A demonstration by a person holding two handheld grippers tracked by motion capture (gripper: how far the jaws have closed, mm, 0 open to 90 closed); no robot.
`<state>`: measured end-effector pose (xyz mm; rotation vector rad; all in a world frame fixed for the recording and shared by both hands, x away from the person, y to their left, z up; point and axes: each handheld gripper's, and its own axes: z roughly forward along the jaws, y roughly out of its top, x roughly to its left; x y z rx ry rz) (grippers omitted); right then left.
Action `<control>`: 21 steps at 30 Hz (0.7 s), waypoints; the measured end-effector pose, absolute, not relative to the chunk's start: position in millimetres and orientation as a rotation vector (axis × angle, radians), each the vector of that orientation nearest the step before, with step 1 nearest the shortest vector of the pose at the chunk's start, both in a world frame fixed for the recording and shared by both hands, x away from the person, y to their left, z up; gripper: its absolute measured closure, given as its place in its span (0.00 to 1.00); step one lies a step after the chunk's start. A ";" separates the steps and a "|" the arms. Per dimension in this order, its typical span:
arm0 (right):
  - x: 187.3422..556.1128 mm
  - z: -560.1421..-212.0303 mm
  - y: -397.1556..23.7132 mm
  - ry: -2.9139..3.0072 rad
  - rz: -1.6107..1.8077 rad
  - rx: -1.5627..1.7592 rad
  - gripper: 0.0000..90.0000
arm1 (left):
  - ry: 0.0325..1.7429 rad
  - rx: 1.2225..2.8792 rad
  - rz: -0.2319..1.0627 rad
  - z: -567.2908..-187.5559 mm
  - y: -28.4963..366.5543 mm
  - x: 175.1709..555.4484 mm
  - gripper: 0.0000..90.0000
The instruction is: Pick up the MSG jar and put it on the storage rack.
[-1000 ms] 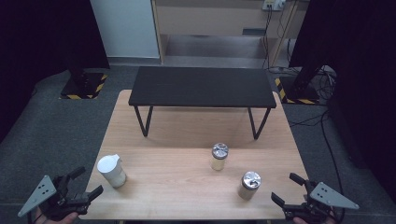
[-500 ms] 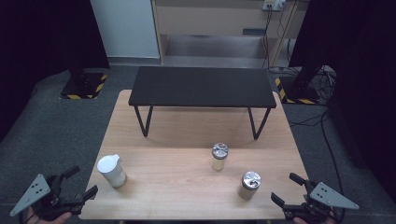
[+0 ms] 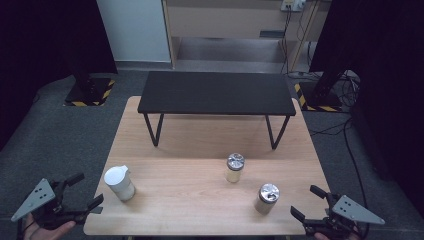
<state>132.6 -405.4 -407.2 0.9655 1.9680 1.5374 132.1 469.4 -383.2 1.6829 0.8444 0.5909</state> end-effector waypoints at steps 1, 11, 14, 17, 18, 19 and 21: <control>132.6 -407.2 -405.4 1.968 1.537 0.966 0.04 | 0.843 1.685 0.584 -383.5 470.5 134.0 0.01; 133.0 -407.4 -405.3 1.969 1.540 0.966 0.04 | 0.847 1.730 0.556 -388.6 474.3 151.7 0.01; 132.9 -407.3 -405.2 1.970 1.539 0.965 0.04 | 0.848 1.741 0.553 -390.1 474.2 156.5 0.01; 132.7 -407.3 -405.3 1.968 1.540 0.963 0.04 | 0.852 1.738 0.545 -394.3 474.2 162.6 0.01; 132.7 -407.3 -405.3 1.969 1.540 0.964 0.04 | 0.850 1.743 0.546 -395.3 473.6 164.3 0.01; 132.7 -407.2 -405.2 1.969 1.539 0.963 0.04 | 0.849 1.742 0.545 -396.9 473.2 166.0 0.02; 132.7 -407.2 -405.2 1.969 1.539 0.962 0.04 | 0.846 1.736 0.537 -400.7 472.9 169.5 0.02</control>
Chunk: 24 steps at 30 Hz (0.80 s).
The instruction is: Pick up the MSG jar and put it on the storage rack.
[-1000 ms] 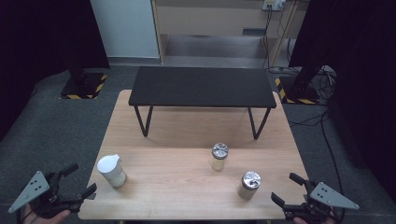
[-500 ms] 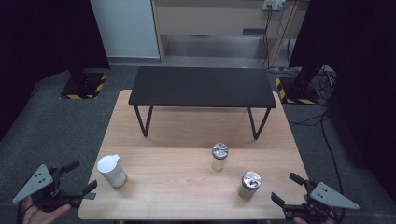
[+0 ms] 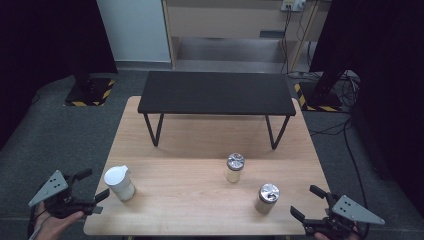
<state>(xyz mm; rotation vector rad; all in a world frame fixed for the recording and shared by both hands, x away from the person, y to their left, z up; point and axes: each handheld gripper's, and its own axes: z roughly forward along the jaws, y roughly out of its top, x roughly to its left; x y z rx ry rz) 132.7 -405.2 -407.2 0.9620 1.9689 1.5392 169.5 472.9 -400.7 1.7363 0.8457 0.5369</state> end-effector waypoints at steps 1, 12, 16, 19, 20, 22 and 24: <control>132.8 -407.1 -405.1 1.970 1.538 0.962 0.04 | 0.846 1.734 0.534 -402.7 472.5 171.0 0.02; 132.6 -407.2 -405.1 1.967 1.540 0.964 0.05 | 0.843 1.742 0.519 -415.0 462.4 188.4 0.02; 132.7 -407.2 -405.3 1.967 1.542 0.964 0.05 | 0.831 1.755 0.502 -417.7 459.4 195.8 0.02; 133.1 -407.1 -405.2 1.971 1.540 0.958 0.05 | 0.824 1.757 0.498 -420.9 457.6 200.4 0.03; 133.2 -407.1 -405.2 1.972 1.541 0.957 0.05 | 0.822 1.755 0.499 -421.9 457.0 201.3 0.03; 133.4 -407.0 -405.0 1.974 1.539 0.955 0.05 | 0.817 1.753 0.500 -423.8 456.2 202.9 0.04; 133.4 -407.0 -405.1 1.974 1.540 0.956 0.05 | 0.817 1.752 0.492 -425.6 456.2 205.3 0.05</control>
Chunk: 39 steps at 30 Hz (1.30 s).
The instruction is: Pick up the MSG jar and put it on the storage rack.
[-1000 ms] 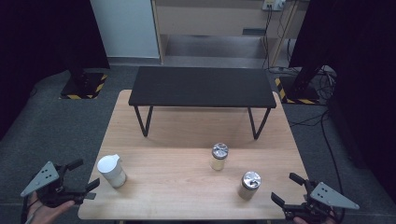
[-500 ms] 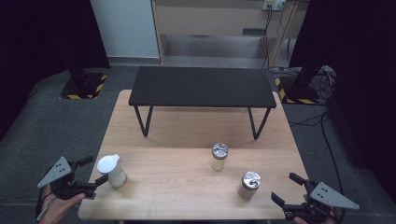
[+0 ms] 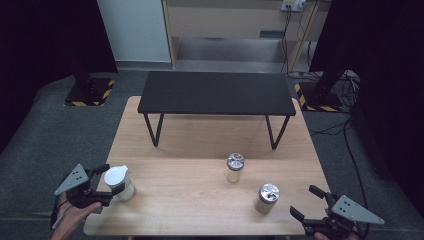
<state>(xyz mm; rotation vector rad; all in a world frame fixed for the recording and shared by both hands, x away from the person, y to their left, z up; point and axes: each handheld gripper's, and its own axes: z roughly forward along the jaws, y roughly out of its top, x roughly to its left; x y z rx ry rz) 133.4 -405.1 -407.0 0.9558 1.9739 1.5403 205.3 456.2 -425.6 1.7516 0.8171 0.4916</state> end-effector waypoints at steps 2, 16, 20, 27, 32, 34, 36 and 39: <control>133.4 -407.1 -405.1 1.973 1.541 0.955 0.05 | 0.814 1.752 0.493 -427.8 456.2 206.8 0.06; 133.3 -406.7 -403.9 1.975 1.536 0.952 0.05 | 0.776 1.759 0.511 -438.0 454.1 210.6 0.32; 133.1 -406.4 -403.9 1.975 1.535 0.952 0.05 | 0.777 1.755 0.516 -438.7 453.4 210.3 0.33; 133.2 -406.4 -403.7 1.976 1.535 0.950 0.05 | 0.785 1.760 0.518 -436.5 452.6 209.4 0.33; 133.2 -406.3 -403.6 1.976 1.535 0.952 0.05 | 0.778 1.767 0.502 -434.2 449.8 212.2 0.33; 133.1 -406.3 -403.6 1.976 1.535 0.952 0.05 | 0.769 1.777 0.498 -432.2 447.5 213.9 0.33; 133.1 -406.3 -403.6 1.976 1.535 0.952 0.05 | 0.762 1.777 0.489 -430.0 445.6 215.7 0.33; 133.2 -406.3 -403.6 1.976 1.535 0.952 0.05 | 0.742 1.774 0.482 -425.8 442.5 219.0 0.33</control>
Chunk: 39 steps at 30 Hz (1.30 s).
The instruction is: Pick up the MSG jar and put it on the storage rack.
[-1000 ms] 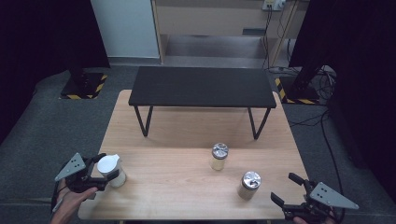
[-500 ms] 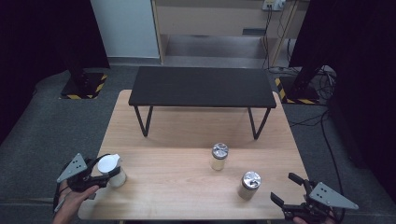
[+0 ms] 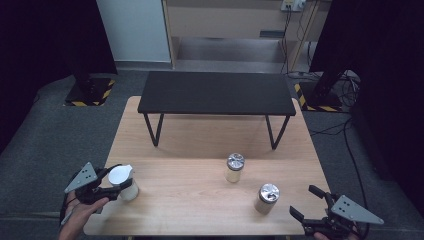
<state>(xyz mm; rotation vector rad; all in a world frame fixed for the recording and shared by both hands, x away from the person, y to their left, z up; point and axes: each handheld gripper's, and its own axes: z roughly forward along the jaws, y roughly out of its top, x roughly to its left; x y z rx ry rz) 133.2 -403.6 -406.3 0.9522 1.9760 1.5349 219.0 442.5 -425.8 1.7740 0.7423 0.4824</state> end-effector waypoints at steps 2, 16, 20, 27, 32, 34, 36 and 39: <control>132.9 -406.1 -403.5 1.976 1.535 0.953 0.05 | 0.731 1.781 0.471 -420.6 440.8 222.7 0.33; 133.0 -406.3 -403.6 1.976 1.537 0.951 0.06 | 0.682 1.772 0.410 -387.0 425.7 242.1 0.33; 133.4 -406.5 -403.6 1.976 1.538 0.951 0.06 | 0.672 1.771 0.388 -376.8 422.5 249.3 0.33; 133.2 -406.6 -403.7 1.974 1.539 0.953 0.06 | 0.643 1.791 0.385 -357.5 413.0 262.8 0.33; 133.6 -406.7 -403.8 1.975 1.539 0.954 0.06 | 0.608 1.800 0.372 -345.1 404.7 274.1 0.33; 133.6 -406.6 -403.6 1.975 1.538 0.957 0.06 | 0.594 1.812 0.357 -338.7 400.2 280.1 0.33; 134.0 -406.6 -403.6 1.977 1.538 0.956 0.06 | 0.577 1.824 0.346 -332.3 395.5 285.9 0.33; 133.9 -406.6 -403.6 1.976 1.538 0.957 0.06 | 0.563 1.826 0.325 -324.3 388.9 293.9 0.33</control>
